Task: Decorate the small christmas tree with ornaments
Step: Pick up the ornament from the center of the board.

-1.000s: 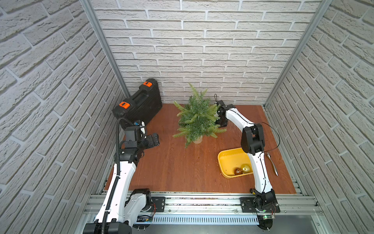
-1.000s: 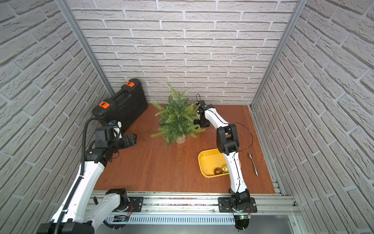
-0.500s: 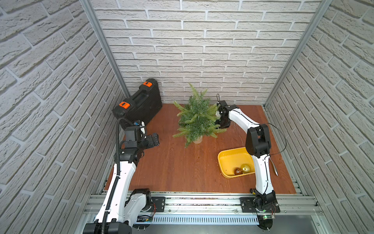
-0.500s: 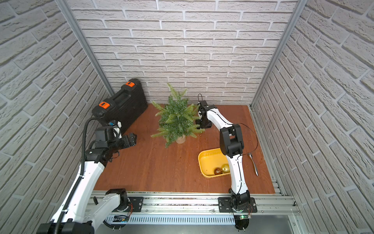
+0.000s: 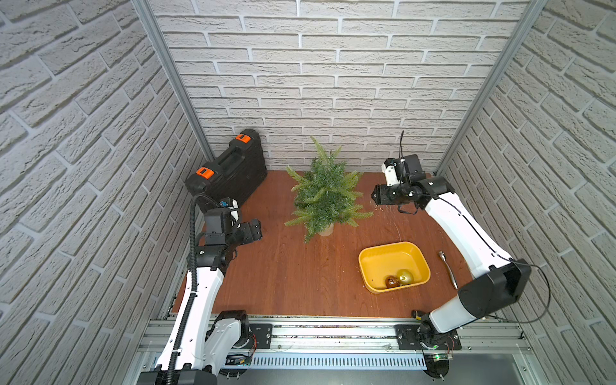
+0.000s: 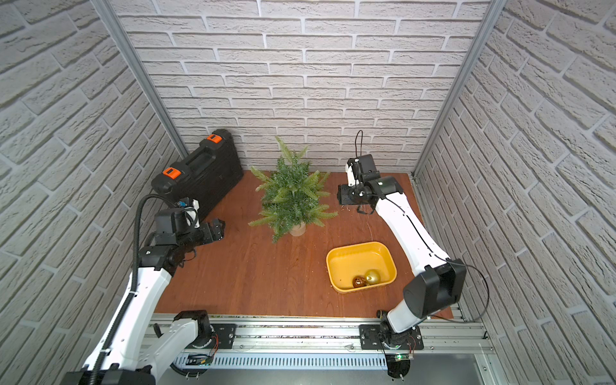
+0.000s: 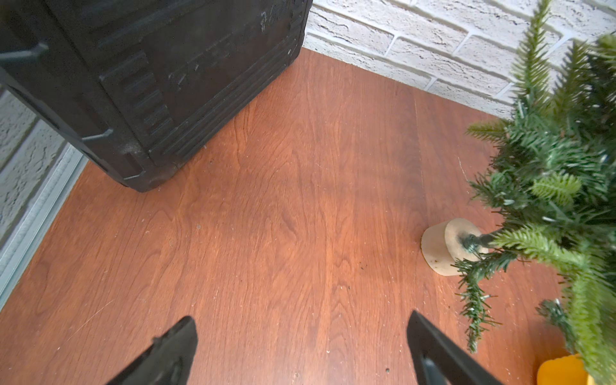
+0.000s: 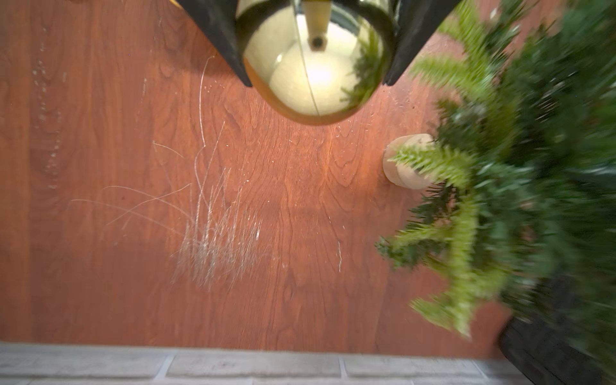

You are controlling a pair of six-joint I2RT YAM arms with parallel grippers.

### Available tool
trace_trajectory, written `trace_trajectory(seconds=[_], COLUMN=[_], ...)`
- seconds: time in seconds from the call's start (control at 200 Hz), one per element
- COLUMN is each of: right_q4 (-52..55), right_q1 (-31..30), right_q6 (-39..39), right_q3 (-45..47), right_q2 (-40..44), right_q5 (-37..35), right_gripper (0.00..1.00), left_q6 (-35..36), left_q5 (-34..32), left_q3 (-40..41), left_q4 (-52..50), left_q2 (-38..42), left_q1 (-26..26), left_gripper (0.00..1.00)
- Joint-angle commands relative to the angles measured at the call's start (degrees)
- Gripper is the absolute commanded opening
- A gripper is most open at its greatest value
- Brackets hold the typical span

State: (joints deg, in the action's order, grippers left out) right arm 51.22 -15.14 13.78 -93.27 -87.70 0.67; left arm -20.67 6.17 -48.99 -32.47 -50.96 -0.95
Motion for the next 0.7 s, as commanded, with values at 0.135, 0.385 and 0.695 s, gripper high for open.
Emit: trace_trajectory(seconds=[0.135,0.385,0.695], right_q4=[-0.16,0.07,2.57], right_q1=[-3.66,-9.47,-15.20], right_q6=[3.37,4.37,3.19], right_q3=[-4.79,-15.37,-25.78], right_q2=[6.98,5.01,0.91], right_q5=[-0.01,-1.21,-4.04], right_gripper=[0.51,0.51,0.51], left_q6=[-0.32,-0.34,-0.24], left_q5=[0.92,0.55,0.51], left_q3=[0.89,1.00,1.00], left_q4=[2.23,2.21,2.26], left_q2=[1.13,1.82,1.92], left_q1=[-0.31,-0.29,-0.28], left_gripper=[0.98,0.98,0.98])
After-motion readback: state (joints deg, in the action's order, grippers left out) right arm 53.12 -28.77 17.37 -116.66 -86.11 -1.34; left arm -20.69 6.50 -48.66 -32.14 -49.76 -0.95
